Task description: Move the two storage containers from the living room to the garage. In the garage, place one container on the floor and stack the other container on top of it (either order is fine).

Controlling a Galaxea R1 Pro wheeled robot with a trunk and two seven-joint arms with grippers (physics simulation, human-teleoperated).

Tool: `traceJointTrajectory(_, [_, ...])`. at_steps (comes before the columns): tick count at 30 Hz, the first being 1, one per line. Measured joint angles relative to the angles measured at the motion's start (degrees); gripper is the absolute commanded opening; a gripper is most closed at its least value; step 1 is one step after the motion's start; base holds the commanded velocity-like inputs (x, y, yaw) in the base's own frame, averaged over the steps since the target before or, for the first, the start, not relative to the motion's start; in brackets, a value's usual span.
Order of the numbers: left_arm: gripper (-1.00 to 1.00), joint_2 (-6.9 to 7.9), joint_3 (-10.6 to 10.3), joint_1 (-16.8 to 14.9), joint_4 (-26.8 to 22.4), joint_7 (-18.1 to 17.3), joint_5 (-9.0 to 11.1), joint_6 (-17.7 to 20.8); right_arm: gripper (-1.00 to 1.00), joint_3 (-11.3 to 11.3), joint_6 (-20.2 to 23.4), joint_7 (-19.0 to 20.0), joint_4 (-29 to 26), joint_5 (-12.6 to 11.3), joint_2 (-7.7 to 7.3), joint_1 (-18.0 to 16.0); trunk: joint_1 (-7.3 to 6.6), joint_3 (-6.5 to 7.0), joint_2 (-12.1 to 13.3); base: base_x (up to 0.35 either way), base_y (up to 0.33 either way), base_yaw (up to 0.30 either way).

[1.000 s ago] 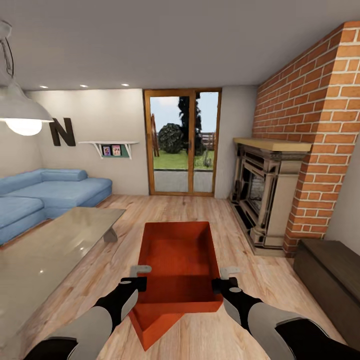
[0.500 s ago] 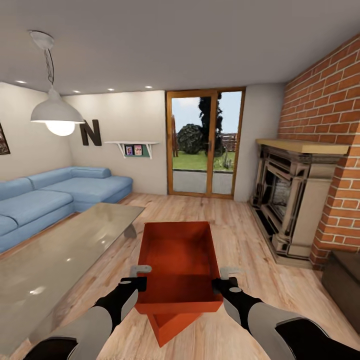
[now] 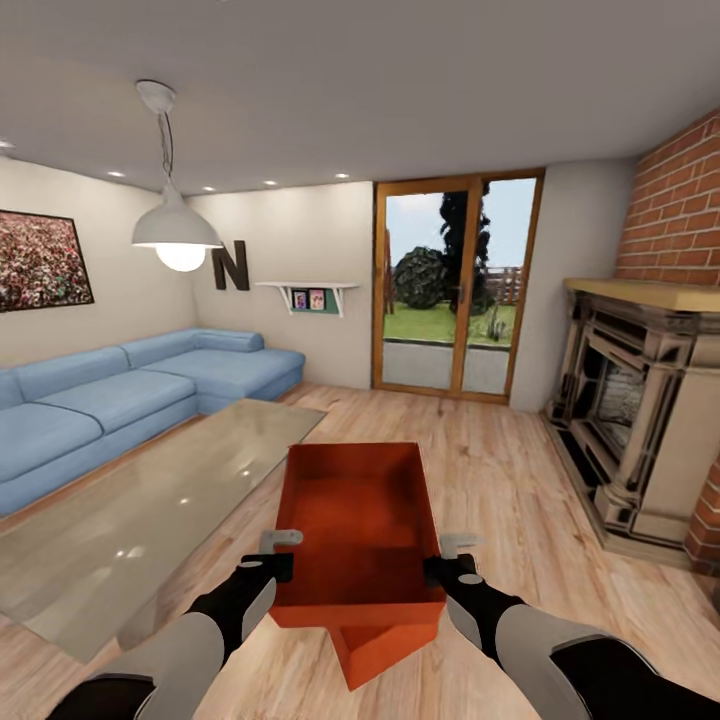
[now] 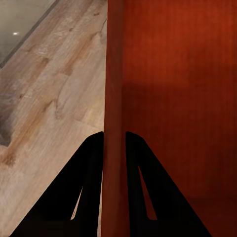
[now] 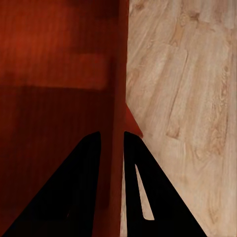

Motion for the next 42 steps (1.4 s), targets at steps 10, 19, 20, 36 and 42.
traceJointTrajectory(10, [-1.0,0.0,0.0,0.0,-0.06,0.01,-0.04,0.11,-1.0,-0.04,0.02,0.0,0.0,0.01,0.0,0.0,0.0,0.0,0.0,0.0,0.0,0.269])
traceJointTrajectory(19, [-1.0,0.0,-0.02,0.0,-0.03,-0.02,0.02,0.06,-1.0,-0.03,0.02,0.0,0.0,0.03,-0.01,0.0,0.0,0.0,0.0,0.0,0.0,0.269])
traceJointTrajectory(20, [-1.0,0.0,-0.03,0.0,-0.04,-0.02,0.02,0.08,-1.0,-0.04,0.02,0.01,0.0,0.03,-0.01,0.0,0.0,0.0,0.0,0.0,0.0,0.269])
traceJointTrajectory(36, [-1.0,0.01,-0.04,0.0,-0.14,-0.02,-0.02,0.2,-1.0,-0.08,0.02,0.01,-0.01,0.03,0.0,0.0,0.0,0.0,0.0,0.0,0.0,0.269])
traceJointTrajectory(42, [-1.0,0.01,-0.02,0.0,-0.16,-0.02,-0.06,0.23,-1.0,-0.09,0.02,0.01,-0.01,0.03,0.0,0.0,0.0,0.0,0.0,0.0,0.0,0.269])
